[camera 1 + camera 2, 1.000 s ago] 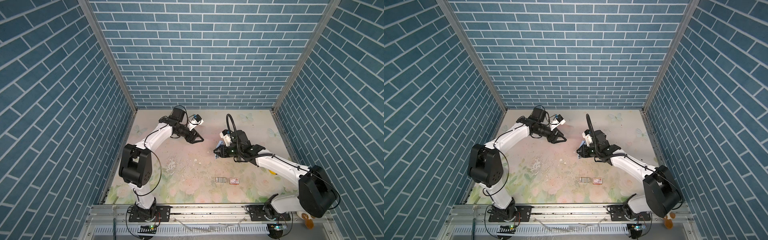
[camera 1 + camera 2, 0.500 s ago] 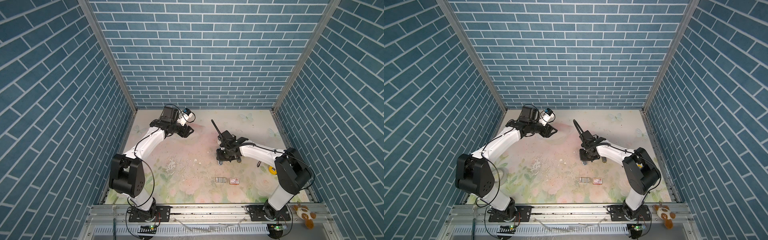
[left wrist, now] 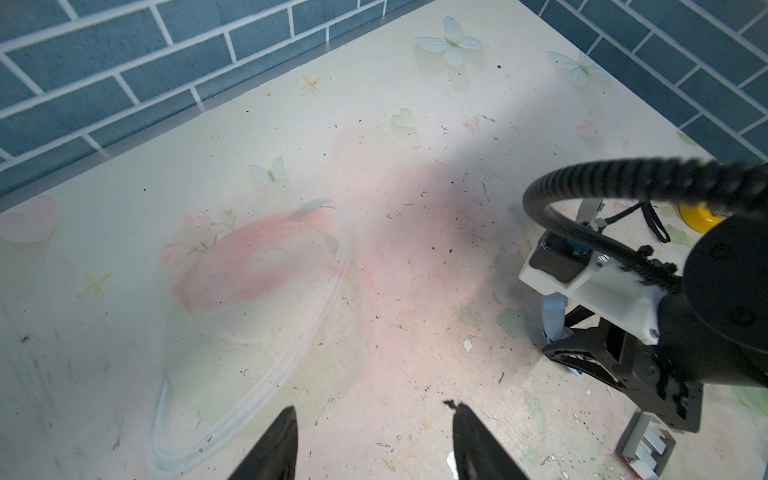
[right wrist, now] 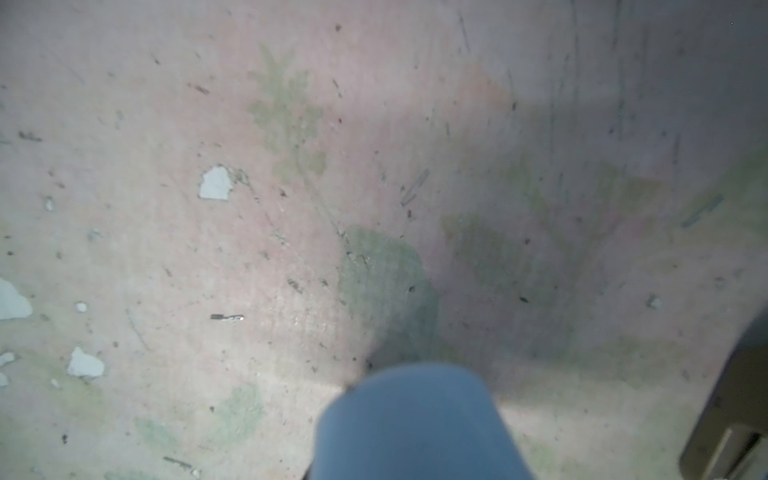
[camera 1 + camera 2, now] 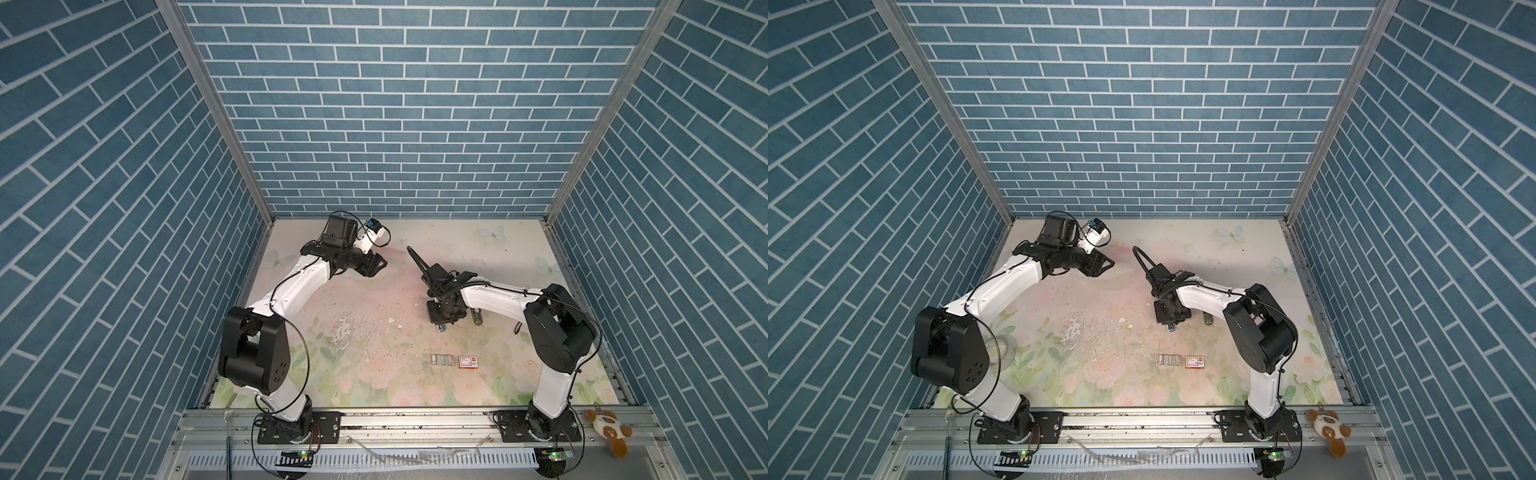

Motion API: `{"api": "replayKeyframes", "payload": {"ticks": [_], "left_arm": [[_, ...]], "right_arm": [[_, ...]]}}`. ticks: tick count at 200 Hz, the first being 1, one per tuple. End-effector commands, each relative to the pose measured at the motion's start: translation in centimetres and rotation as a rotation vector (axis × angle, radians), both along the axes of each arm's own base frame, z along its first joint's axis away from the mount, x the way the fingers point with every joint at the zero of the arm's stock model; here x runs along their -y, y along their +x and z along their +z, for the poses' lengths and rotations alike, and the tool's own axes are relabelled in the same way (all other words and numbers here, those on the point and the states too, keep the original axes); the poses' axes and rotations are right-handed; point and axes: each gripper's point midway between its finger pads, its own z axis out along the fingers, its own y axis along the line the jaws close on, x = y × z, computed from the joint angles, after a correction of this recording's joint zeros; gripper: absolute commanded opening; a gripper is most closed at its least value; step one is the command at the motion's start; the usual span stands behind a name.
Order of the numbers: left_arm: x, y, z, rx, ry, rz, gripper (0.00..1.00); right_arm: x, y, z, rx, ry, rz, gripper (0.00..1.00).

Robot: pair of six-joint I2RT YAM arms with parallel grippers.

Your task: Load the staples into the stapler

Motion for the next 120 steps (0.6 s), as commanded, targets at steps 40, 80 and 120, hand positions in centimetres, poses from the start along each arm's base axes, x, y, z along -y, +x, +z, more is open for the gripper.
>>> {"api": "replayKeyframes", "payload": {"ticks": [40,80,120], "left_arm": [[-0.1,-0.1,-1.2,-0.024,0.014,0.004,0.61],[-0.1,-0.2,-1.7,-0.036,0.014,0.004,0.61],[-0.2,-0.4,-2.0,-0.043,0.018,0.004,0.61]], "right_arm": [[-0.1,0.0,-0.4,0.003,-0.045,-0.034,0.23],[-0.2,0.0,-0.9,-0.002,-0.051,-0.033,0.26],[-0.3,-0.1,-1.3,-0.004,-0.061,-0.036,0.3]]}}
